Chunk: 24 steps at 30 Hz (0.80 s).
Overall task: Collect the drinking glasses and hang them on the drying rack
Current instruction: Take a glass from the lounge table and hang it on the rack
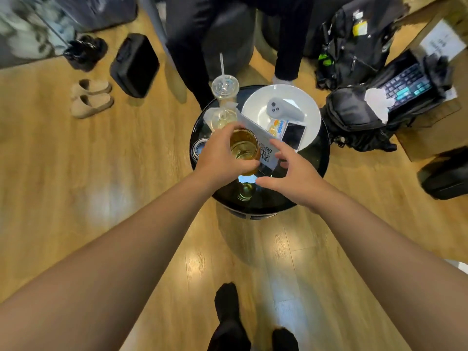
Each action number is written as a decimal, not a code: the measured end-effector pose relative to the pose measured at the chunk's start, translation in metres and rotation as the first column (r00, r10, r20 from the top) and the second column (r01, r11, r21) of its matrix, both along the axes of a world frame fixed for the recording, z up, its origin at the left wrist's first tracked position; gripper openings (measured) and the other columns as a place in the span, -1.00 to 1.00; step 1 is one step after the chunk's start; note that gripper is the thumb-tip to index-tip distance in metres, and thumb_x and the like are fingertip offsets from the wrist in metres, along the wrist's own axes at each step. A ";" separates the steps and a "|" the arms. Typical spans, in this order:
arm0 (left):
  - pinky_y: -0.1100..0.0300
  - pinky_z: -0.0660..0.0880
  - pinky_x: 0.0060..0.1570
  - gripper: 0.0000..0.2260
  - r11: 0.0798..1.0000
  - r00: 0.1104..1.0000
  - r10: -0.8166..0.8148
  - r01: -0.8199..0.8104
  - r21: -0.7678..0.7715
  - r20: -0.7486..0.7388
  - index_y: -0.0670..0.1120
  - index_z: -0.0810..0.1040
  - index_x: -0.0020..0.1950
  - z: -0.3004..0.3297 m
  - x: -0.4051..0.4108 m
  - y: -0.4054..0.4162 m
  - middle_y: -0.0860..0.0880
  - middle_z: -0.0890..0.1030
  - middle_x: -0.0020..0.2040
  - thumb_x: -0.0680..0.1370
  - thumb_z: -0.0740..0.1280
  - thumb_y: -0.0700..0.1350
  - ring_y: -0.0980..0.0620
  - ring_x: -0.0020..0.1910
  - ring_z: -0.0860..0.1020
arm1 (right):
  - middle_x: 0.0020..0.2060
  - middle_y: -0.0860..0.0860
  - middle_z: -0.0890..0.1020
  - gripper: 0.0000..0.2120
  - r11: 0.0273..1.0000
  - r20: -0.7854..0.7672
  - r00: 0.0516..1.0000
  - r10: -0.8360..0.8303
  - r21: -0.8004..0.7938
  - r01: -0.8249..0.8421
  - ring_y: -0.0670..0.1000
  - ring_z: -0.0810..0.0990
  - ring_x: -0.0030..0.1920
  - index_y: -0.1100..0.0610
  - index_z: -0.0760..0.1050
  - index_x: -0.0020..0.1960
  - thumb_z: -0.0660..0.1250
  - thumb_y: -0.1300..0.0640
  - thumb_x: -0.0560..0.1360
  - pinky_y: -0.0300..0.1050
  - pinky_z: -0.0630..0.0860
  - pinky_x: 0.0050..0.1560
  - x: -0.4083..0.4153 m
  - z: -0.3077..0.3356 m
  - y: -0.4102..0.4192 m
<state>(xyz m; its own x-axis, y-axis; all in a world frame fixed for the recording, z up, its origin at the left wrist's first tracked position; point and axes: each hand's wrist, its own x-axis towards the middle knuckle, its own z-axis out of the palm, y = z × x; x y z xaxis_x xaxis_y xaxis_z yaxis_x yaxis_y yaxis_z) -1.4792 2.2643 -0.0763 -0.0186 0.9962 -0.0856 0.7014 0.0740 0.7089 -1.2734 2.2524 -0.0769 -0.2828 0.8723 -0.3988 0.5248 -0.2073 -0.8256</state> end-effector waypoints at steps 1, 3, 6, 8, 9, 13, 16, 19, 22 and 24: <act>0.40 0.47 -0.03 -0.26 1.000 1.000 -0.013 0.013 0.022 -0.014 0.17 0.39 0.36 0.025 -0.001 -0.001 0.20 0.48 0.16 0.26 0.63 0.17 0.20 0.11 0.48 | 0.57 -0.05 0.34 -0.04 0.999 -0.009 1.000 0.029 0.015 -0.028 0.03 0.33 0.52 -0.23 0.13 0.63 0.63 -0.08 0.41 -0.08 0.41 0.23 -0.003 0.018 0.001; 0.25 0.58 0.03 -0.24 0.998 0.999 -0.020 0.023 0.056 -0.041 0.17 0.39 0.38 0.079 -0.004 -0.004 0.15 0.52 0.22 0.26 0.63 0.17 0.11 0.17 0.51 | 0.55 -0.07 0.33 -0.01 0.996 -0.044 0.996 0.072 0.053 -0.070 0.00 0.35 0.48 -0.26 0.11 0.63 0.64 -0.11 0.40 -0.11 0.42 0.23 -0.011 0.060 0.005; 0.26 0.57 -0.01 -0.22 0.996 0.996 -0.007 0.014 0.082 -0.090 0.17 0.39 0.41 0.167 -0.008 -0.017 0.13 0.53 0.24 0.25 0.64 0.18 0.09 0.16 0.52 | 0.33 -0.32 0.39 -0.03 0.982 -0.109 0.985 0.135 0.150 -0.118 -0.34 0.39 0.23 -0.30 0.12 0.59 0.65 -0.10 0.39 -0.46 0.38 0.03 -0.026 0.138 0.006; 0.35 0.49 -0.11 -0.23 0.993 0.992 0.021 -0.006 0.122 -0.121 0.18 0.40 0.40 0.225 -0.013 -0.029 0.15 0.53 0.22 0.25 0.62 0.21 0.11 0.13 0.51 | 0.18 -0.48 0.36 -0.07 0.959 -0.152 0.971 0.186 0.241 -0.145 -0.58 0.37 0.11 -0.30 0.17 0.55 0.66 -0.03 0.38 -0.61 0.38 -0.16 -0.039 0.191 0.002; 0.38 0.44 -0.14 -0.23 0.990 0.991 0.040 -0.021 0.141 -0.132 0.18 0.40 0.40 0.253 -0.016 -0.036 0.15 0.53 0.21 0.25 0.61 0.22 0.12 0.12 0.50 | 0.16 -0.49 0.36 -0.09 0.946 -0.171 0.962 0.212 0.284 -0.158 -0.64 0.34 0.10 -0.32 0.18 0.50 0.67 0.00 0.37 -0.65 0.37 -0.14 -0.045 0.217 -0.001; 0.23 0.53 -0.05 -0.27 0.980 0.983 0.113 -0.085 0.181 -0.147 0.20 0.42 0.37 0.360 -0.028 -0.074 0.18 0.55 0.18 0.25 0.57 0.25 0.13 0.12 0.52 | 0.18 -0.50 0.50 -0.15 0.909 -0.245 0.921 0.302 0.364 -0.201 -0.47 0.45 0.19 -0.51 0.26 0.35 0.69 -0.01 0.31 -0.49 0.47 -0.05 -0.072 0.316 -0.020; 0.12 0.57 0.04 -0.28 0.970 0.970 0.162 -0.123 0.211 -0.179 0.22 0.43 0.36 0.438 -0.038 -0.114 0.19 0.55 0.17 0.24 0.55 0.28 0.12 0.13 0.51 | 0.21 -0.38 0.56 -0.11 0.881 -0.317 0.869 0.380 0.409 -0.236 -0.32 0.55 0.20 -0.46 0.32 0.36 0.73 0.01 0.25 -0.39 0.55 0.01 -0.091 0.380 -0.044; 0.07 0.59 0.04 -0.29 0.956 0.950 0.219 -0.163 0.243 -0.224 0.23 0.44 0.34 0.508 -0.050 -0.168 0.21 0.54 0.15 0.23 0.54 0.31 0.13 0.11 0.52 | 0.22 -0.24 0.60 -0.04 0.853 -0.363 0.812 0.457 0.436 -0.286 -0.16 0.61 0.20 -0.30 0.32 0.43 0.77 0.02 0.20 -0.14 0.65 0.10 -0.116 0.435 -0.080; 0.09 0.59 0.04 -0.29 0.937 0.926 0.297 -0.237 0.256 -0.231 0.22 0.44 0.35 0.568 -0.072 -0.229 0.21 0.55 0.14 0.24 0.54 0.30 0.15 0.09 0.53 | 0.14 -0.23 0.64 -0.09 0.811 -0.392 0.737 0.550 0.463 -0.358 -0.14 0.66 0.12 -0.33 0.36 0.38 0.77 0.01 0.19 -0.08 0.71 -0.05 -0.147 0.486 -0.121; 0.14 0.56 0.07 -0.27 0.918 0.906 0.351 -0.282 0.277 -0.238 0.18 0.43 0.39 0.604 -0.089 -0.271 0.20 0.55 0.19 0.28 0.55 0.30 0.13 0.13 0.53 | 0.13 -0.22 0.65 -0.12 0.762 -0.399 0.670 0.625 0.498 -0.414 -0.13 0.67 0.11 -0.32 0.38 0.37 0.76 0.01 0.21 -0.11 0.70 -0.08 -0.173 0.519 -0.148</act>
